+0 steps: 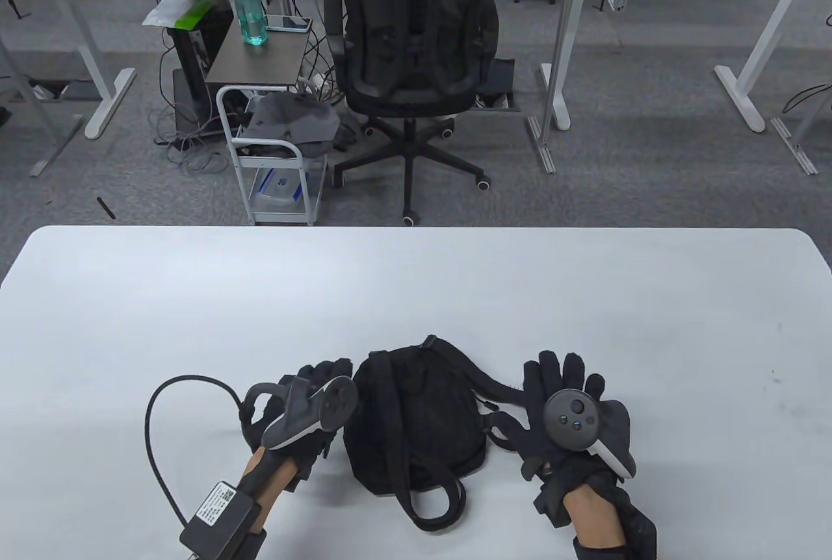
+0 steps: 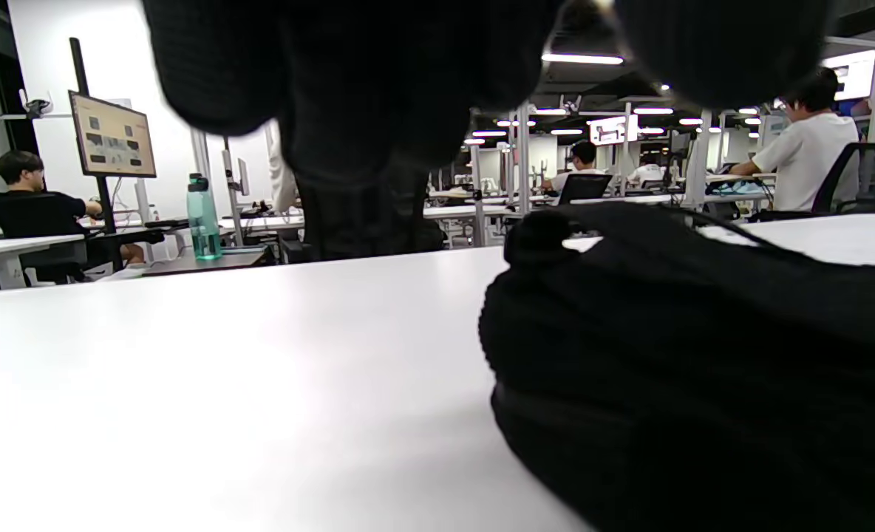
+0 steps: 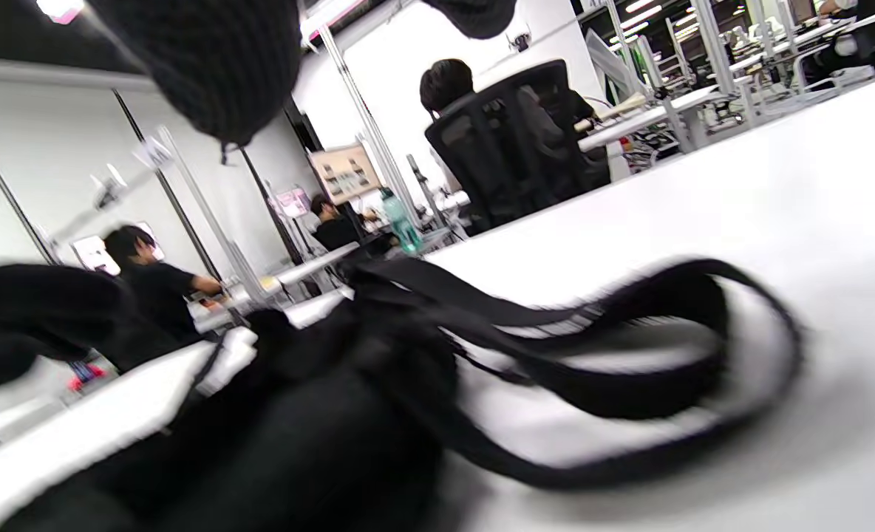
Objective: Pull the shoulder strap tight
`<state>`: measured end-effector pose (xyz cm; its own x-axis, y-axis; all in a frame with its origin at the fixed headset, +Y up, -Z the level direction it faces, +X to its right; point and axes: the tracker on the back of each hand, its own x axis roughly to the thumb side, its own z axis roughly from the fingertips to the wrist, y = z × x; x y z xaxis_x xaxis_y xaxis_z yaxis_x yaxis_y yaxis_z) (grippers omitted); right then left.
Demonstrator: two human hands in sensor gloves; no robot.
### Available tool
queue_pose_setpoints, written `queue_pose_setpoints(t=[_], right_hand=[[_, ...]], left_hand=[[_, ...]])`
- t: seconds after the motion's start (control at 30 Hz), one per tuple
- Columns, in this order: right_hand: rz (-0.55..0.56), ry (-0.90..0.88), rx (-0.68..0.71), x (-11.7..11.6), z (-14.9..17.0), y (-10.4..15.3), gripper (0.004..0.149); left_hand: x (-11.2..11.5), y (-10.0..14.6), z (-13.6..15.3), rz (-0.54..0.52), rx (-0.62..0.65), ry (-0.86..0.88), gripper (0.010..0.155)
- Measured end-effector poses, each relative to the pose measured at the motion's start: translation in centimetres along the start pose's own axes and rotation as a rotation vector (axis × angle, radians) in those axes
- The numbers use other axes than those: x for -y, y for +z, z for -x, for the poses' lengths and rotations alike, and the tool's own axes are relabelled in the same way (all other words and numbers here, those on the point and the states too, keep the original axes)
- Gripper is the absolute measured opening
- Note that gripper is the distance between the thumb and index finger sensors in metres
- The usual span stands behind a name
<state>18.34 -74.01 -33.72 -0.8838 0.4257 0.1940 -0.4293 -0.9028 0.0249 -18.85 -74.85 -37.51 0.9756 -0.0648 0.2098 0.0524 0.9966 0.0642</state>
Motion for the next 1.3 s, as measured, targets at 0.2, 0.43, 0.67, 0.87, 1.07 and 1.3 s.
queue_pose_setpoints(t=[0.2,0.43,0.67,0.87,1.07,1.3], right_hand=[[-0.079,0.092,-0.095,-2.8,3.9,0.2,0.093],[-0.09,0.02,-0.205,-3.0,7.0,0.8,0.093],[-0.083,0.009,-0.256,-2.9,8.3,1.0,0.092],[-0.083,-0.009,-0.268,-3.0,8.8,0.9,0.092],[-0.079,-0.029,-0.261,-2.9,8.9,0.8,0.093],[-0.075,-0.047,-0.231,-2.9,8.4,0.7,0.093]], left_hand=[[1.5,1.5,1.2,0.131,-0.034,-0.03,0.095],[4.4,1.1,2.6,0.212,-0.046,-0.128,0.1],[5.1,0.8,2.7,0.158,-0.024,-0.138,0.101],[5.7,0.5,3.1,0.148,-0.026,-0.132,0.101],[6.5,0.4,3.5,0.16,-0.023,-0.115,0.101],[7.4,0.3,3.8,0.17,-0.019,-0.115,0.101]])
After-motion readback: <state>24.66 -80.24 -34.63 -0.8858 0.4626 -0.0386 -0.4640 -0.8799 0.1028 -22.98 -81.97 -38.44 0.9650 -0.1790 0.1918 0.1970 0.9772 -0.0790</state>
